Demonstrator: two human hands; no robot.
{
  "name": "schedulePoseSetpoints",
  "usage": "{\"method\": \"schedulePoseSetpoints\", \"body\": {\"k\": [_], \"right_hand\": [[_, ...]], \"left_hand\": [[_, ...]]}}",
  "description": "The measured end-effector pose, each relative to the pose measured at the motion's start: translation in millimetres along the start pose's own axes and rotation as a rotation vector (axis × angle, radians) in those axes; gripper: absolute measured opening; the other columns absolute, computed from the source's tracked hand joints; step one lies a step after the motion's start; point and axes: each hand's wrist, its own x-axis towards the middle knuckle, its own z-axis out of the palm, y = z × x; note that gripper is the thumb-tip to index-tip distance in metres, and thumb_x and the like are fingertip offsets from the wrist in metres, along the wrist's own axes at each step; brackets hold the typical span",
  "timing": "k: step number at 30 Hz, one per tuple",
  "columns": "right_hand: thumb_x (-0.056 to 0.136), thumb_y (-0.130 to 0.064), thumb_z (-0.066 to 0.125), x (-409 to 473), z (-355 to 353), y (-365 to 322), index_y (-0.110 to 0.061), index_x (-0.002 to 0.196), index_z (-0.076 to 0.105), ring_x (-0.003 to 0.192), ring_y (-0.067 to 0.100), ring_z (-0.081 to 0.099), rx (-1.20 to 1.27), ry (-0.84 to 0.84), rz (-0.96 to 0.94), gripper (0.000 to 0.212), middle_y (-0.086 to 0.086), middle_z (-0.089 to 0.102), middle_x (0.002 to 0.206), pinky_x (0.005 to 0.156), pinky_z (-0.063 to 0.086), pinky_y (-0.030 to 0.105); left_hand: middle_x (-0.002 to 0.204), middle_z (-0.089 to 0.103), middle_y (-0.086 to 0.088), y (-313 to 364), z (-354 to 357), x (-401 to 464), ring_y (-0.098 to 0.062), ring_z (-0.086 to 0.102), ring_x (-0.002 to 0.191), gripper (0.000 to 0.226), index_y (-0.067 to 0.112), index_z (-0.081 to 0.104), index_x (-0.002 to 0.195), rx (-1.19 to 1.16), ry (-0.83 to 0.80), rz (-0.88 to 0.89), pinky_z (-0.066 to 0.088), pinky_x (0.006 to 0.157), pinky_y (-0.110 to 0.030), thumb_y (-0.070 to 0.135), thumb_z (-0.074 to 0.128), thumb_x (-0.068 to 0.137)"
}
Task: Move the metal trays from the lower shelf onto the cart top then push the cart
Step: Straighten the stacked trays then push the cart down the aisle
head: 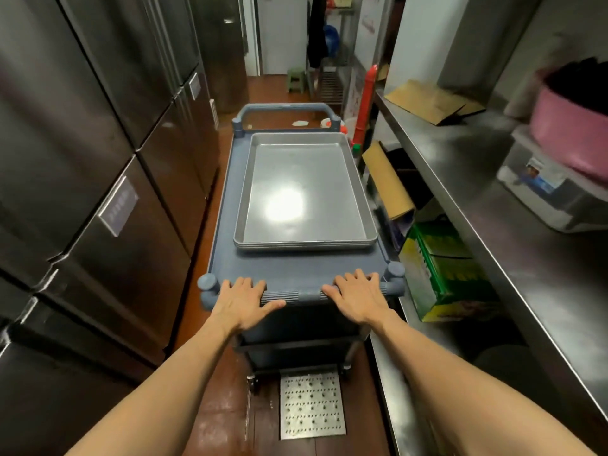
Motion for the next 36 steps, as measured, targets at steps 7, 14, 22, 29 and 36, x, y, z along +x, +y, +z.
{"method": "schedulePoseSetpoints", "body": {"k": [7,14,22,29,36], "right_hand": [[0.087,-0.067,0.006,141,-11,14,-0.026,0.093,0.059,0.098,0.025,0.051,0.012,-0.005,0.030,0.067,0.001,0.068,0.101,0.080,0.029,0.046],[0.089,-0.065,0.009,276,-27,24,-0.023,0.099,0.061,0.101,0.025,0.050,0.023,-0.002,0.033,0.068,0.003,0.067,0.103,0.079,0.029,0.046],[0.092,-0.064,0.014,442,-44,47,-0.020,0.104,0.061,0.106,0.027,0.049,0.060,-0.057,0.036,0.066,0.007,0.066,0.111,0.085,0.032,0.051],[0.091,-0.065,0.015,578,-53,75,-0.024,0.103,0.061,0.107,0.027,0.050,0.034,-0.068,0.064,0.063,0.006,0.067,0.109,0.084,0.032,0.050],[0.092,-0.066,0.018,688,-64,109,-0.025,0.105,0.062,0.108,0.024,0.051,0.054,-0.059,0.099,0.061,0.004,0.067,0.110,0.088,0.033,0.050]], "left_hand": [[0.107,0.063,-0.008,-55,-17,135,-0.027,0.055,0.102,0.090,0.025,0.055,0.108,0.010,-0.021,0.011,0.037,0.091,-0.047,0.089,0.001,0.074],[0.112,0.062,-0.008,-108,-40,262,-0.025,0.054,0.106,0.081,0.024,0.053,0.114,0.028,-0.047,0.023,0.036,0.094,-0.045,0.084,0.011,0.081],[0.113,0.060,-0.006,-161,-69,419,-0.023,0.052,0.105,0.095,0.025,0.051,0.115,0.026,-0.009,0.030,0.036,0.095,-0.042,0.087,-0.006,0.070],[0.115,0.062,-0.010,-202,-80,556,-0.028,0.053,0.111,0.112,0.023,0.052,0.120,0.061,0.018,0.070,0.037,0.093,-0.044,0.089,-0.019,0.063],[0.113,0.062,-0.011,-230,-96,678,-0.028,0.054,0.106,0.103,0.022,0.053,0.119,0.035,-0.001,0.100,0.037,0.095,-0.046,0.088,-0.008,0.070]]}}
